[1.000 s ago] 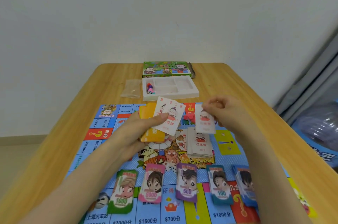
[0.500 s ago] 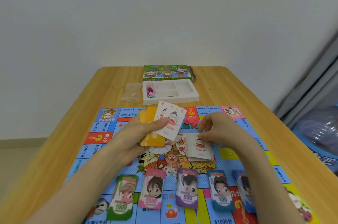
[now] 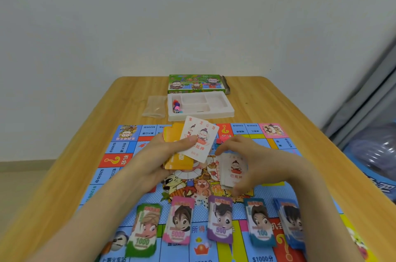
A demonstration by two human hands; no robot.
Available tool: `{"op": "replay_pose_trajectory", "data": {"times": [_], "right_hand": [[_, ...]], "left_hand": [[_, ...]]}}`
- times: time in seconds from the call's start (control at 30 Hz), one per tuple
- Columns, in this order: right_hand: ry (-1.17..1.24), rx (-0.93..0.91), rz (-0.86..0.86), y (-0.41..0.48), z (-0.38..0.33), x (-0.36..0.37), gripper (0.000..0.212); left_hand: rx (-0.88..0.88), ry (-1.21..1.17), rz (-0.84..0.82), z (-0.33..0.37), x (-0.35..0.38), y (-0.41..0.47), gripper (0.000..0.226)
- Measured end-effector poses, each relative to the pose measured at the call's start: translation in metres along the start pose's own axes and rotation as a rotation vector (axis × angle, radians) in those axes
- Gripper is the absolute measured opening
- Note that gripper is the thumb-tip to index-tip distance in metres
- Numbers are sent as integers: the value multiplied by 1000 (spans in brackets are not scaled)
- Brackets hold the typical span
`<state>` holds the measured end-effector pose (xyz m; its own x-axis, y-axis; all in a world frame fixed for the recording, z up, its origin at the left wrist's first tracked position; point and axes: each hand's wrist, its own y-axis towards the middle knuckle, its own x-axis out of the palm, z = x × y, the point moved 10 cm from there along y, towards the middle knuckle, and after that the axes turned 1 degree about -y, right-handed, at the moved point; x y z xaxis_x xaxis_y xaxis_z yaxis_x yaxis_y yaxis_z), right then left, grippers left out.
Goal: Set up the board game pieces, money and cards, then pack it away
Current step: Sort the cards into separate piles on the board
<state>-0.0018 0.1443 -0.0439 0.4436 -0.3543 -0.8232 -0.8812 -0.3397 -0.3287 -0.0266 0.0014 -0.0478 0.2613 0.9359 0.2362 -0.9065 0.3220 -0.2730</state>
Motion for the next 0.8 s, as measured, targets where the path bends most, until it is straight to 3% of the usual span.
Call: {"op": "replay_pose_trajectory", "data": {"times": [0.53, 0.6, 0.73, 0.8], "right_hand": [[-11, -72, -18, 2, -7, 5, 79], [50, -72, 39, 3, -6, -1, 68], [305, -148, 423, 4, -4, -40, 13], [509, -199, 533, 0, -6, -52, 9]], "left_hand": [[-5, -24, 3, 1, 2, -1, 31], [-5, -25, 7, 0, 1, -1, 25], [-5, -31, 14, -2, 0, 1, 20], [1, -31, 5, -2, 2, 0, 22]]}}
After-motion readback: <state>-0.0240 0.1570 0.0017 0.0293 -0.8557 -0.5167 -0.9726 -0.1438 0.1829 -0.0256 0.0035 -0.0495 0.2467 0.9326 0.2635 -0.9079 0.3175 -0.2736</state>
